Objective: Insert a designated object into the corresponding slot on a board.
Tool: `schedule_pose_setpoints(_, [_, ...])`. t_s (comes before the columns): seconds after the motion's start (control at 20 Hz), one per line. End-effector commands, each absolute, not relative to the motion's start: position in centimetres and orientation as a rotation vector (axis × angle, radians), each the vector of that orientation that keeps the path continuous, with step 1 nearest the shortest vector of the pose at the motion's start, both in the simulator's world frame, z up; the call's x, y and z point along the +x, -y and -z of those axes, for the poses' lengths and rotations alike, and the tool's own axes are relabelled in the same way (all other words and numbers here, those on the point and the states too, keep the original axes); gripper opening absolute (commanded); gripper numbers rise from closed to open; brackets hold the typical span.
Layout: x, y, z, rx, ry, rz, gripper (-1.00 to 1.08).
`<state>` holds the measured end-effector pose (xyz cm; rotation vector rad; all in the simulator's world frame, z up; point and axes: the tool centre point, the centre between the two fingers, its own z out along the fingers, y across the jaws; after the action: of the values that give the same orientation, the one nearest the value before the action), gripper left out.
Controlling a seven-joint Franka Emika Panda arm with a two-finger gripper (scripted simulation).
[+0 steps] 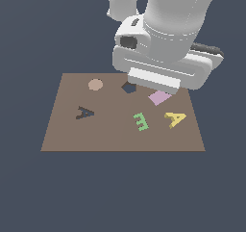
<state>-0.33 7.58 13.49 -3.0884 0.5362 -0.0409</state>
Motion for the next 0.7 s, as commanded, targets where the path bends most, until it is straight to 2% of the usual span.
schedule_pose_setpoints(0.0, [-0.3,-8.5,-12.8,-3.066,-0.655,0.038,1.0])
schedule_pose_setpoints(0.65, [1.2,-13.4,-9.0,-2.864,-1.286,0.022,1.0])
